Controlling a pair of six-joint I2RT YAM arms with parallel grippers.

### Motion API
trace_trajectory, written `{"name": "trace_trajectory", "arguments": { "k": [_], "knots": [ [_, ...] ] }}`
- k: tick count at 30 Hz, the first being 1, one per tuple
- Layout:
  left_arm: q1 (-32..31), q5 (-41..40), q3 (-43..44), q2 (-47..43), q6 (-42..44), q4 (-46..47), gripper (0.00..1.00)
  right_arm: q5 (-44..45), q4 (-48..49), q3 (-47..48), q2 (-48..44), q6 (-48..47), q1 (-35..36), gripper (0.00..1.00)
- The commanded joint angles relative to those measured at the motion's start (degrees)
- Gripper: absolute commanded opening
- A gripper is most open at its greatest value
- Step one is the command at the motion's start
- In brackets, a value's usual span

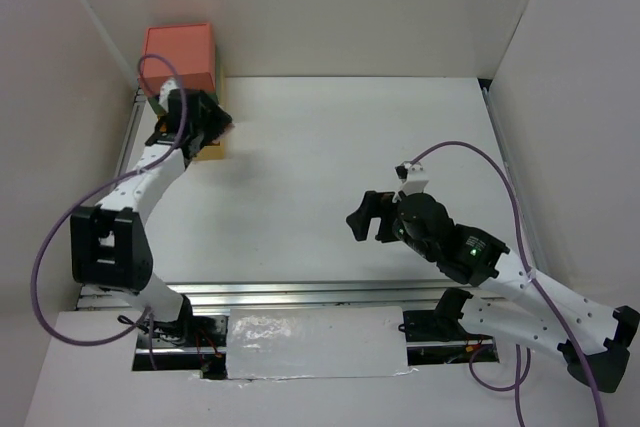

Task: Organize the makeup

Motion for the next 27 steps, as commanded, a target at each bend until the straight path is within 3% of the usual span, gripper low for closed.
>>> {"name": "trace_trajectory", "arguments": {
  "k": [1, 6, 11, 16, 19, 21, 27],
  "knots": [
    [3.59, -0.44, -2.56, -4.31, -7.84, 6.84, 0.32, -1.73, 3.25, -0.15, 0.04, -1.47, -0.41, 1.00],
    [10.00, -2.74, -0.64, -1.35, -10.15, 7.81, 0.38, -2.87, 3.34, -0.15, -0.13, -2.08, -0.50, 1.00],
    [11.95, -3.98, 2.18, 2.97, -10.95, 6.66, 0.44, -2.52, 3.17, -0.15, -0.14, -2.52, -0.41, 1.00],
    [13.27, -1.70, 3.41, 8.33, -9.98, 8.69, 0.62, -2.70, 3.43, -0.06, 0.83, -2.96, -0.41, 1.00],
    [13.88, -0.37, 4.38, 10.79, -9.98, 8.69, 0.90, -2.70, 3.26, 0.03, 1.27, -3.31, -0.41, 1.00],
    [13.97, -0.81, 3.86, 10.71, -10.50, 8.69, 0.99, -2.61, 3.34, 0.11, 1.53, -3.49, -0.41, 1.00],
    [15.20, 0.33, 2.88, 8.69, -10.24, 9.84, 1.00, -3.05, 3.43, 0.82, 2.76, -3.93, -0.41, 1.00]
  ]
}}
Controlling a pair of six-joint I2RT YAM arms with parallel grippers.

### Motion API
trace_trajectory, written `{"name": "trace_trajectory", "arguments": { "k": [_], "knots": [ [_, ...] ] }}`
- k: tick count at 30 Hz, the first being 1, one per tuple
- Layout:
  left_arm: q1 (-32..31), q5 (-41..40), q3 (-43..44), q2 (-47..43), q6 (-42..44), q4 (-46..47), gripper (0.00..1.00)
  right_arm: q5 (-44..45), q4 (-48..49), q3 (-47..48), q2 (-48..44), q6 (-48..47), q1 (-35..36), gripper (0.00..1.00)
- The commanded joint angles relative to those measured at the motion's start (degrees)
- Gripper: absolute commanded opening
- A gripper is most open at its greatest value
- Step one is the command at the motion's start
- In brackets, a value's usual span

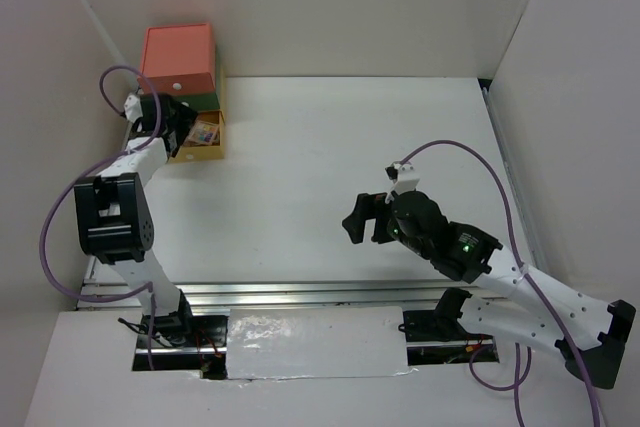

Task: Organize the makeup

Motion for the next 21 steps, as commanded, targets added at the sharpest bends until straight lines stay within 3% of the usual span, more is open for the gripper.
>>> {"name": "trace_trajectory", "arguments": {
  "k": [1, 3, 5, 6, 7, 10, 13, 16, 21],
  "knots": [
    [1.17, 0.75, 1.38, -2.98, -0.30, 1.22, 0.99, -0.45, 2.58, 0.86, 0.56, -0.95, -0.37, 1.00],
    [1.26, -0.30, -1.49, -4.82, -1.88, -2.73, 0.97, -0.45, 3.02, 0.42, 0.21, -0.69, -0.28, 1.00],
    [1.09, -1.71, -6.33, -9.56, -6.07, -3.53, 0.83, -0.71, 3.54, -0.28, -0.14, -0.51, -0.28, 1.00],
    [1.00, -2.67, -12.27, -11.23, -7.49, -2.31, 0.67, -0.80, 3.98, -0.28, -0.15, -0.43, -0.37, 1.00],
    [1.09, -3.20, -14.94, -14.12, -11.16, -2.30, 0.31, -1.32, 4.07, -0.28, -0.06, -0.34, -0.28, 1.00],
    [1.09, -2.86, -23.04, -16.78, -14.26, 1.54, 0.09, -2.11, 4.07, 0.33, 0.56, -0.34, -0.37, 1.00],
    [1.09, -3.64, -25.43, -15.47, -15.42, 3.67, 0.04, -1.95, 3.37, 0.86, 0.56, -0.60, -0.55, 1.00],
    [1.00, -4.18, -22.53, -11.17, -14.28, 2.88, 0.00, -1.42, 3.28, 0.08, -0.23, -0.69, -0.46, 1.00],
    [1.44, -3.04, -19.10, -3.27, -12.96, 7.44, 0.03, -1.33, 5.47, -0.81, -0.50, -0.95, -0.46, 1.00]
  ]
}}
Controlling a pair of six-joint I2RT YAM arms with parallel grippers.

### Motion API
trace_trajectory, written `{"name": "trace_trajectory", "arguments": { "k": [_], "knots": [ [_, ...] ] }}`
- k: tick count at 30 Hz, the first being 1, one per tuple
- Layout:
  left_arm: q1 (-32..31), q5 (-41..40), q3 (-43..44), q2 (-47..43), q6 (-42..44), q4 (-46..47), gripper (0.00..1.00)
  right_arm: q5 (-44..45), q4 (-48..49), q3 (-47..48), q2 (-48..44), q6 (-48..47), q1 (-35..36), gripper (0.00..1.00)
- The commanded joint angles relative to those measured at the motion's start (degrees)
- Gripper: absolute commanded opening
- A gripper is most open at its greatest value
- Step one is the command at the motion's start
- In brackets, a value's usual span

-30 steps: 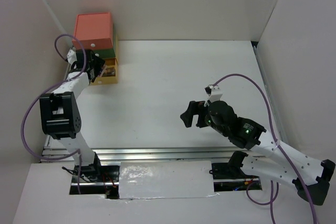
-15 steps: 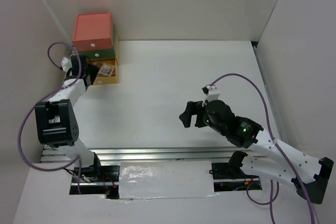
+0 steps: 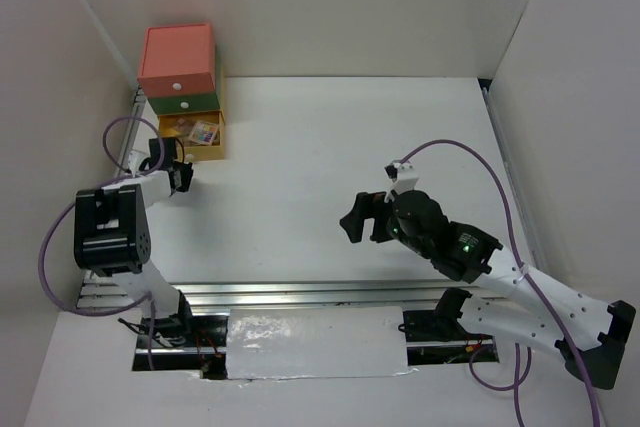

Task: Organize the makeup

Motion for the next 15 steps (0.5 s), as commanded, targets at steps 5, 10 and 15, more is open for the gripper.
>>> {"name": "trace_trajectory", "arguments": {
  "k": [5, 10, 15],
  "knots": [
    [0.96, 1.33, 8.50, 9.65, 1.19, 7.27, 0.03, -0.92, 6.43, -0.31, 1.58, -2.03, -0.50, 1.00],
    [1.05, 0.01, 12.29, 13.34, 1.89, 8.15, 0.04, -1.53, 7.48, 1.89, 4.58, -3.79, -0.42, 1.00],
    [1.22, -0.34, 20.37, 18.62, 2.94, 6.12, 0.05, -1.36, 8.19, 3.38, 7.65, -5.19, -0.42, 1.00]
  ]
}}
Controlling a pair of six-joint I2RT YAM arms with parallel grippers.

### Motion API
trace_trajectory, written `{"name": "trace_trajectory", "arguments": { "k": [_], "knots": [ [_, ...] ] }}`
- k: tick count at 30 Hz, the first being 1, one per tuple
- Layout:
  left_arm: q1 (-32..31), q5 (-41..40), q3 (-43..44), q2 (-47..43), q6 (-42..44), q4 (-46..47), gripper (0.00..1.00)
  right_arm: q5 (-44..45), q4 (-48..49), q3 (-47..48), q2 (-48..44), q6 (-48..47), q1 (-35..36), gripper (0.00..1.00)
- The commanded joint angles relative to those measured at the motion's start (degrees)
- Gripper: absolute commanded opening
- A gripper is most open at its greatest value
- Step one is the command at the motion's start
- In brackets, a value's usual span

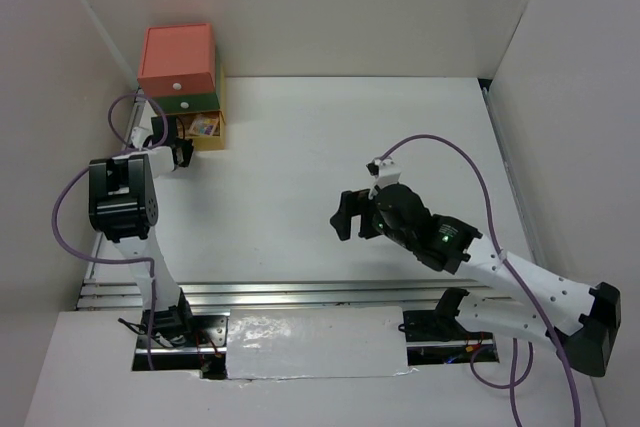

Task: Organize the makeup

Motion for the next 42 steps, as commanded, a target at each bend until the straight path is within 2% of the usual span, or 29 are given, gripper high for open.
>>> {"name": "trace_trajectory", "arguments": {
  "k": [1, 18, 30, 42],
  "knots": [
    [0.48, -1.31, 5.71, 2.29, 1.26, 1.31, 0.05, -0.16, 3.53, 3.48, 1.77, -2.24, -0.33, 1.00],
    [1.36, -3.15, 24.79, 16.97, 2.58, -1.58, 0.15, -2.88, 7.14, 8.22, 14.52, -3.56, -0.68, 1.00],
    [2.50, -4.03, 27.51, 18.73, 2.94, -1.31, 0.20, -3.58, 7.40, 9.63, 17.07, -4.79, -0.68, 1.00],
    [2.50, -4.03, 29.64, 18.39, 3.11, -3.09, 0.23, -3.50, 6.26, 9.10, 15.40, -4.88, -0.59, 1.00]
  ]
}}
